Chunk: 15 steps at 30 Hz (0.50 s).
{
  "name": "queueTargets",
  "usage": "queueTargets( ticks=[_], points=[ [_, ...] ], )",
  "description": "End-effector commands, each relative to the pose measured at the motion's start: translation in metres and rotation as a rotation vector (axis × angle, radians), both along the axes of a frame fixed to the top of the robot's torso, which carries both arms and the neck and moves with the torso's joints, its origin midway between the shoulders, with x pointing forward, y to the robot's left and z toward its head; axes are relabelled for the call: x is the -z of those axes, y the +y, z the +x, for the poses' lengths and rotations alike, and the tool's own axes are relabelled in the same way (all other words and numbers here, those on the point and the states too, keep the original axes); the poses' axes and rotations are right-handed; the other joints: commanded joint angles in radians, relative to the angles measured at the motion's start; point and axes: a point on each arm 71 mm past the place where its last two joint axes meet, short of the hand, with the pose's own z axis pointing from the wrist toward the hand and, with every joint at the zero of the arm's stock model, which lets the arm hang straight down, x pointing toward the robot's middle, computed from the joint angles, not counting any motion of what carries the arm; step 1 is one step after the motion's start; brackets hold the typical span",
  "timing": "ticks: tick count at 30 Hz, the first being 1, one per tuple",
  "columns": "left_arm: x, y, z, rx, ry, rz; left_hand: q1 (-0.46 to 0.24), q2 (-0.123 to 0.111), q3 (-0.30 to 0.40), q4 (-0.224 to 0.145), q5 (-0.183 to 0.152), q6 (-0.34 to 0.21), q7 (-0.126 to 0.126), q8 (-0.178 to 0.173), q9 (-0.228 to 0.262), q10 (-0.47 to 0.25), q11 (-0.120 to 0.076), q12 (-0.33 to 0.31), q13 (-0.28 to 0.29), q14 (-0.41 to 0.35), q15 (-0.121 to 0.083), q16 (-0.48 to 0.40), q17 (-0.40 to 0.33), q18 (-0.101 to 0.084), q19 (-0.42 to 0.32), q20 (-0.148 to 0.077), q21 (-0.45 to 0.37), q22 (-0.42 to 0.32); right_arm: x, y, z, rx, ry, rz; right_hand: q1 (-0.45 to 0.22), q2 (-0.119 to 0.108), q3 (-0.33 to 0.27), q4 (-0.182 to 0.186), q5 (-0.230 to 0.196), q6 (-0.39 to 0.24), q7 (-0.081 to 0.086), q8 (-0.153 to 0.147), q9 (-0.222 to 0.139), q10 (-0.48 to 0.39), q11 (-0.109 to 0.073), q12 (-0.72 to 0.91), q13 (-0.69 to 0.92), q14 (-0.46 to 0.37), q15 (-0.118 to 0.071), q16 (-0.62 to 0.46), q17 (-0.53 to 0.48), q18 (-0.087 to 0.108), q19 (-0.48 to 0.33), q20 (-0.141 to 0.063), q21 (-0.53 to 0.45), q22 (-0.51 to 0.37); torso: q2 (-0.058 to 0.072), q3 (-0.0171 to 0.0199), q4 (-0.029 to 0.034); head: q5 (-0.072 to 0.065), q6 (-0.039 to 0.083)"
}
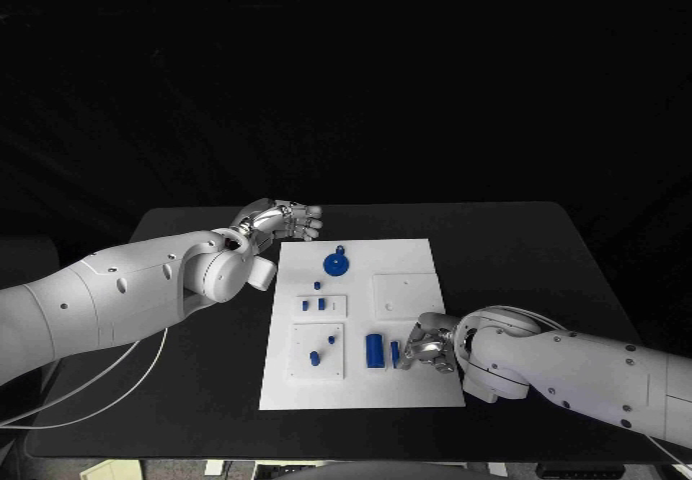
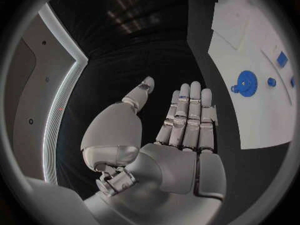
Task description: Assemble the parts on the task board
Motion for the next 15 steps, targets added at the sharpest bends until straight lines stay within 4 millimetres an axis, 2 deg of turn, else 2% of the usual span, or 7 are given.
queueTargets(
  ticks=[1,5,9,14,15],
  points=[
    [-0.0012,-0.0024,-0.0004,0.016,-0.007,-0.005,0.006,0.004,0.002,-0.005,-0.001,-0.006,0.0,0.006,-0.001,0.002,-0.003,0.001,-0.001,-0.003,0.003,-0.007,0.002,0.01,-0.003,0.005,-0.006,0.001,0.0005,0.0017,-0.0006,-0.031,-0.01,-0.023,0.022,0.006,0.027,-0.015,-0.001,0.001,-0.005,0.008,0.002,0.007,-0.004,-0.003,0.002,0.001,-0.006,0.0,0.001,0.057,-0.001,-0.006,-0.003,0.01,0.0,0.0005,-0.0002,0.0,-0.001],
    [-0.0012,-0.0021,-0.0003,0.014,-0.007,-0.004,0.006,0.004,0.002,-0.005,-0.001,-0.006,0.0,0.006,-0.001,0.002,-0.003,0.001,-0.001,-0.003,0.003,-0.007,0.002,0.01,-0.003,0.005,-0.006,0.001,0.0005,0.0022,-0.0001,-0.029,-0.015,-0.024,0.05,0.011,0.058,-0.037,-0.001,0.003,-0.005,0.01,0.004,0.011,-0.004,-0.003,0.001,0.002,-0.005,0.001,0.001,0.057,0.0,-0.002,0.001,0.012,0.0,0.0009,0.0,0.0,-0.002],
    [-0.0012,-0.0022,-0.0003,0.014,-0.007,-0.004,0.006,0.004,0.002,-0.005,-0.001,-0.006,0.0,0.006,-0.001,0.002,-0.003,0.001,-0.001,-0.003,0.003,-0.007,0.002,0.01,-0.003,0.005,-0.006,0.002,0.0007,0.0013,0.0007,-0.022,-0.017,-0.025,0.045,0.009,0.059,-0.034,-0.002,0.004,-0.005,0.011,0.005,0.013,-0.003,-0.003,0.001,0.002,-0.004,0.001,0.001,0.056,0.001,0.001,0.002,0.012,0.0,0.0008,-0.0004,-0.001,-0.001],
    [-0.0011,-0.0017,-0.0004,0.013,-0.006,-0.003,0.006,0.004,0.002,-0.005,-0.001,-0.006,0.0,0.006,-0.001,0.002,-0.003,0.001,-0.002,-0.003,0.003,-0.008,0.003,0.01,-0.003,0.005,-0.006,0.002,0.0011,-0.0004,0.0005,-0.013,-0.006,-0.014,0.008,-0.003,0.042,-0.025,0.001,0.004,-0.003,0.011,0.005,0.014,-0.001,-0.003,0.001,0.003,-0.002,0.002,0.0,0.057,0.003,0.007,0.004,0.012,0.0,0.0006,-0.0003,-0.001,-0.001],
    [-0.0012,-0.0016,-0.0004,0.013,-0.007,-0.003,0.006,0.004,0.002,-0.005,-0.001,-0.006,0.0,0.006,-0.001,0.002,-0.003,0.001,-0.002,-0.003,0.003,-0.008,0.003,0.01,-0.003,0.005,-0.006,0.002,0.001,-0.0011,0.0006,-0.012,-0.006,-0.012,-0.005,-0.013,0.031,-0.023,0.006,0.003,-0.002,0.011,0.004,0.014,-0.001,-0.003,0.001,0.004,-0.002,0.002,0.0,0.057,0.004,0.008,0.004,0.012,0.0,0.0006,-0.0003,-0.001,0.0]
  ],
)
